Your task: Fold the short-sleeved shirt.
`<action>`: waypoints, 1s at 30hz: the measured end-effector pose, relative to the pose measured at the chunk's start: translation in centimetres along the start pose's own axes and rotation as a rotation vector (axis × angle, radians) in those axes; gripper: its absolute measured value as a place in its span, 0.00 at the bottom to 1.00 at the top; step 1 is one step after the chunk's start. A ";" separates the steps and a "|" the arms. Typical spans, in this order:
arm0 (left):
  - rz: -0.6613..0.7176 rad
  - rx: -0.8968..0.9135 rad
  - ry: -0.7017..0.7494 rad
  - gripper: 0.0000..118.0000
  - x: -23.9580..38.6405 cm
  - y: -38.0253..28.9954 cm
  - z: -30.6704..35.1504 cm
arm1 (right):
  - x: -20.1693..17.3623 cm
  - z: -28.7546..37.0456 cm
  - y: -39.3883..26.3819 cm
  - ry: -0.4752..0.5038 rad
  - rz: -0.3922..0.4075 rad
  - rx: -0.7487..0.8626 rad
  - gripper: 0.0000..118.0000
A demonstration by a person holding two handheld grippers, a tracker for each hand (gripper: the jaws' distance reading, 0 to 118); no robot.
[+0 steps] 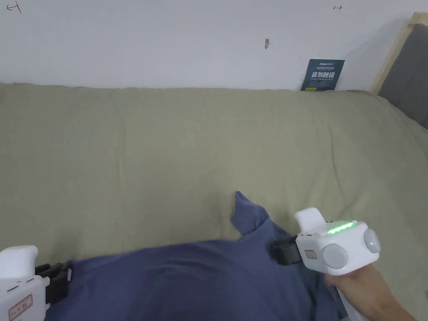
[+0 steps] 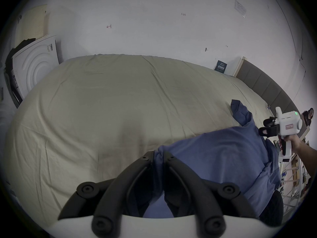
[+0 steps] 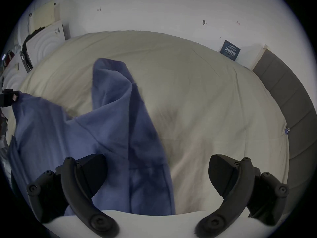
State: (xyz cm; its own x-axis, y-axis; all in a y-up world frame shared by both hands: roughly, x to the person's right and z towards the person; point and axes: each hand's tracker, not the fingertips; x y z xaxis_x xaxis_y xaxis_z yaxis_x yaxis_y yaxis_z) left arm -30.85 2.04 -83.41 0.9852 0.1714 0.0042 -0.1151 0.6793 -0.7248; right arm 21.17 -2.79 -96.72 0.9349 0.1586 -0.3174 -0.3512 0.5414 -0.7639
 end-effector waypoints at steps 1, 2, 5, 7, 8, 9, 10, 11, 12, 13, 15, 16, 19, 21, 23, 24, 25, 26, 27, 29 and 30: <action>0.000 -0.004 0.001 0.09 0.0 -0.1 -0.1 | -0.4 0.4 0.2 -0.009 0.004 -0.007 0.98; 0.001 -0.009 0.002 0.09 0.0 -0.1 -0.2 | -0.5 0.1 0.1 -0.009 0.017 -0.007 0.93; -0.001 -0.019 0.000 0.09 0.2 -0.3 -0.3 | -1.1 0.2 -0.1 -0.003 0.098 0.019 0.77; 0.002 -0.027 -0.004 0.09 0.4 -0.5 -0.5 | -1.0 0.0 -0.3 0.028 0.081 0.013 0.66; 0.002 -0.029 -0.006 0.09 0.6 -0.6 -0.6 | -0.8 0.3 -0.3 0.066 0.045 0.008 0.62; 0.001 -0.031 -0.008 0.09 0.7 -0.7 -0.6 | -0.7 0.6 -0.3 0.082 0.024 0.007 0.56; 0.000 -0.034 -0.009 0.09 0.8 -0.7 -0.7 | -0.7 0.6 -0.4 0.081 0.034 0.011 0.52; 0.001 -0.036 -0.010 0.09 0.8 -0.8 -0.8 | -0.7 0.7 -0.6 0.090 0.040 0.015 0.47; 0.001 -0.037 -0.014 0.09 0.8 -0.9 -0.9 | -0.8 0.6 -0.8 0.103 0.051 0.016 0.42; 0.002 -0.040 -0.015 0.09 0.9 -0.9 -1.0 | -0.9 1.0 -0.6 0.112 0.051 0.014 0.39; 0.003 -0.043 -0.017 0.09 0.9 -1.0 -1.0 | -0.6 0.8 -0.6 0.159 0.007 -0.004 0.31; 0.004 -0.045 -0.018 0.09 1.0 -1.0 -1.0 | -0.3 0.7 -0.6 0.202 -0.033 -0.017 0.30; 0.009 -0.047 -0.018 0.09 1.0 -1.1 -1.0 | 0.4 0.7 -0.7 0.208 -0.079 -0.016 0.26; 0.013 -0.050 -0.019 0.09 0.8 -1.3 -1.2 | 0.8 0.9 -0.7 0.209 -0.103 -0.012 0.24; 0.016 -0.054 -0.017 0.09 0.7 -1.3 -1.2 | 1.0 1.3 -0.9 0.238 -0.115 -0.009 0.07; 0.018 -0.054 -0.019 0.09 0.8 -1.2 -1.0 | 0.8 1.6 -1.0 0.243 -0.113 -0.005 0.05; 0.021 -0.053 -0.021 0.09 0.8 -1.2 -0.9 | 0.7 2.0 -0.9 0.249 -0.111 0.004 0.05; 0.024 -0.052 -0.022 0.09 0.8 -1.1 -0.8 | 0.8 2.2 -0.9 0.279 -0.124 0.010 0.05; 0.030 -0.055 -0.022 0.09 0.7 -0.9 -0.8 | 0.7 2.6 -0.9 0.275 -0.132 0.019 0.05; 0.043 -0.064 -0.022 0.08 1.0 -0.4 -0.6 | 0.5 3.6 -0.7 0.271 -0.143 0.048 0.05; 0.042 -0.063 -0.020 0.08 1.4 -0.2 -0.4 | 0.3 4.1 -0.5 0.273 -0.149 0.062 0.05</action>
State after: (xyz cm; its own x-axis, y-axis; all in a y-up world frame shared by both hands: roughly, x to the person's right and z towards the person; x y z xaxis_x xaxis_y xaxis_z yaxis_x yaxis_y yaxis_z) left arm -29.43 1.86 -83.60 0.9768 0.2139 -0.0138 -0.1477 0.6247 -0.7668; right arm 21.88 0.40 -94.12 0.9248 -0.1495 -0.3498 -0.1992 0.5931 -0.7801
